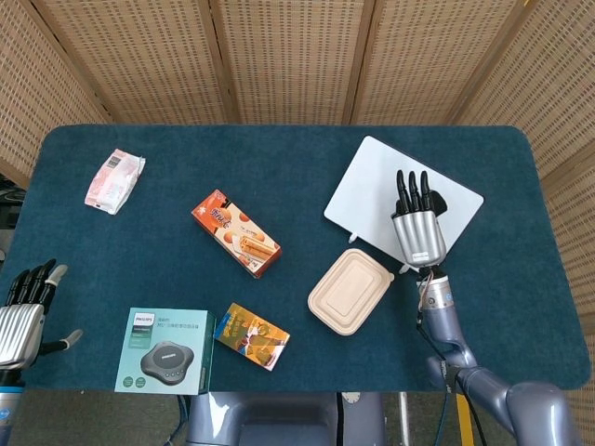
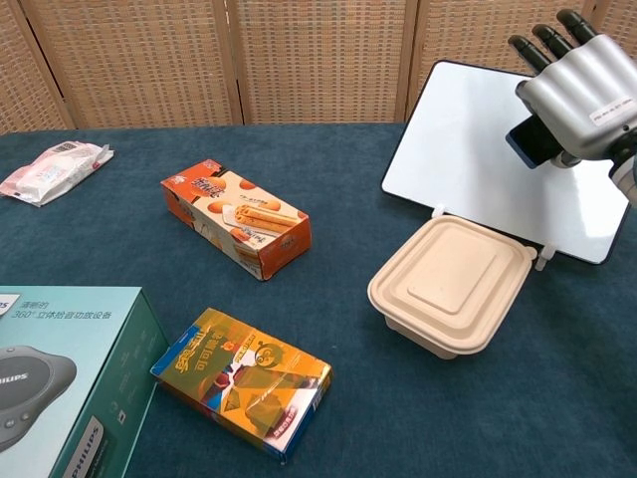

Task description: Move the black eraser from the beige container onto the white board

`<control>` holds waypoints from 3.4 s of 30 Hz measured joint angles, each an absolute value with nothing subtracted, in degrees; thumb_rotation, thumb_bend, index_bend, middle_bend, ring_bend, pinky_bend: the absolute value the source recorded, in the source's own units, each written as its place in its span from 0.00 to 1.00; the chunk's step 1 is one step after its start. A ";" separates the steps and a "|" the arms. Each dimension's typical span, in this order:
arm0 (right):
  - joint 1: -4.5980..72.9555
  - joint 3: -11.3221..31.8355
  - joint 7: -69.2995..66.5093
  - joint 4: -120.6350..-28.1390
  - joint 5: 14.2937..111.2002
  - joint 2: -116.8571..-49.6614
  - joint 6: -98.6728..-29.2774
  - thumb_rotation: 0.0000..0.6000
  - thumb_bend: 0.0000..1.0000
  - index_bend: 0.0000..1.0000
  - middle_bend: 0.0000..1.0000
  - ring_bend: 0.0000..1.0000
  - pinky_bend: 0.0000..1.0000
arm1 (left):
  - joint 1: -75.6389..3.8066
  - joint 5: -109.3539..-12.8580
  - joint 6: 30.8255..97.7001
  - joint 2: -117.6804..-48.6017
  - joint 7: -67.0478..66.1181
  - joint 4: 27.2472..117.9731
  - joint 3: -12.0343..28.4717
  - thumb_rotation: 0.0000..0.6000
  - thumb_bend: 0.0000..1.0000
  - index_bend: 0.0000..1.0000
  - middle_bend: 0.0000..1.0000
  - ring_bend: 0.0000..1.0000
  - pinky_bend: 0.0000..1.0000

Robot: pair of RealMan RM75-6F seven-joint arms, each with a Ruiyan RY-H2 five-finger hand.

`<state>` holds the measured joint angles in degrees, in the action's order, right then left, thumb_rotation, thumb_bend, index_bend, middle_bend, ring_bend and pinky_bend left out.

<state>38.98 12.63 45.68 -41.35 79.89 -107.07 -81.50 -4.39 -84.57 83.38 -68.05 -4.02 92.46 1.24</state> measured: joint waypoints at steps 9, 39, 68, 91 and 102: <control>39.54 13.35 46.87 -37.89 79.05 -109.10 -80.51 1.00 0.10 0.55 0.05 0.00 0.00 | -4.48 -84.31 83.05 -68.12 -4.04 92.44 1.22 1.00 0.15 0.00 0.00 0.00 0.00; 41.35 14.42 49.73 -27.04 77.19 -115.86 -78.07 1.00 0.10 0.56 0.05 0.00 0.00 | -4.66 -83.96 82.50 -68.14 -3.54 92.47 1.10 1.00 0.15 0.00 0.00 0.00 0.00; 41.77 15.15 47.94 -24.88 75.95 -116.53 -76.16 1.00 0.10 0.56 0.04 0.00 0.00 | -4.58 -83.64 82.68 -68.35 -3.94 92.66 1.21 1.00 0.15 0.00 0.00 0.00 0.00; 41.29 15.19 48.70 -27.09 75.50 -115.32 -76.13 1.00 0.10 0.45 0.00 0.00 0.00 | -4.59 -83.63 82.69 -68.40 -4.34 92.89 1.17 1.00 0.15 0.00 0.00 0.00 0.00; 40.94 15.18 49.79 -29.56 75.58 -114.35 -77.07 1.00 0.10 0.32 0.00 0.00 0.00 | -4.52 -83.79 82.92 -68.37 -4.30 92.98 1.17 1.00 0.15 0.00 0.00 0.00 0.00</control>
<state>40.94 15.18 49.79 -29.56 75.58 -114.35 -77.07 -4.52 -83.79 82.92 -68.37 -4.30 92.98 1.17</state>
